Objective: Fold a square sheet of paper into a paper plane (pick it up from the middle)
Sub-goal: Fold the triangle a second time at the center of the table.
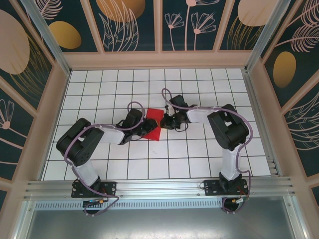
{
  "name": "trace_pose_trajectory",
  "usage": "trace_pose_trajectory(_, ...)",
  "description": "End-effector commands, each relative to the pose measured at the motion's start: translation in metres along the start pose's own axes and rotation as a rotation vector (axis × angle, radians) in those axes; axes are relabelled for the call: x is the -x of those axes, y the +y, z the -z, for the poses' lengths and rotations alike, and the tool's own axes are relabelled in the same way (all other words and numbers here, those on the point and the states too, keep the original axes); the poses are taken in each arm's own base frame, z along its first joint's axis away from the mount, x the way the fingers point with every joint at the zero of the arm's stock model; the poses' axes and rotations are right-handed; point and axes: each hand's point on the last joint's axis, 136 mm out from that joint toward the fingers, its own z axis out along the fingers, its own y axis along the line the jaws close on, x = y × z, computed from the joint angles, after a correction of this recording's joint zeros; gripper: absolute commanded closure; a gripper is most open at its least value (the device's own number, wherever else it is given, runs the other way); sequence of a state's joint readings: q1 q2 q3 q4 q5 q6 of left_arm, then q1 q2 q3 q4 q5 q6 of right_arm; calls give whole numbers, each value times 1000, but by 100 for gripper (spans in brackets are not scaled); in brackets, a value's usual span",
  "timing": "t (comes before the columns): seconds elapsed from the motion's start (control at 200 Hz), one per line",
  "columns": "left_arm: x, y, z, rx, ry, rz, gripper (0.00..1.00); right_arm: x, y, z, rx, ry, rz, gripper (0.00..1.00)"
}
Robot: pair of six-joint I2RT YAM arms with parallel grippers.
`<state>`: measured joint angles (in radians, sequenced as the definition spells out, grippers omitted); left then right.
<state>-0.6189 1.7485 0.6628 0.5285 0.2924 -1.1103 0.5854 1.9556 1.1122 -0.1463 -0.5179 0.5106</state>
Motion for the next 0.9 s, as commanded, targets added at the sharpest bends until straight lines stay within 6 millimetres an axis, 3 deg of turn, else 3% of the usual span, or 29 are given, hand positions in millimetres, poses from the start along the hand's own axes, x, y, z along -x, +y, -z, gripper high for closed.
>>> trace_pose_trajectory(0.0, -5, -7, 6, -37, 16, 7, 75, 5, -1, -7, -13, -12, 18, 91)
trace_pose_trajectory(0.47, -31, 13, 2, 44, 82, -1, 81, 6, -5, -9, -28, -12, 12, 91)
trace_pose_trajectory(0.896, -39, 27, -2, 93, 89, 20, 85, 9, -6, -11, -35, -13, 6, 92)
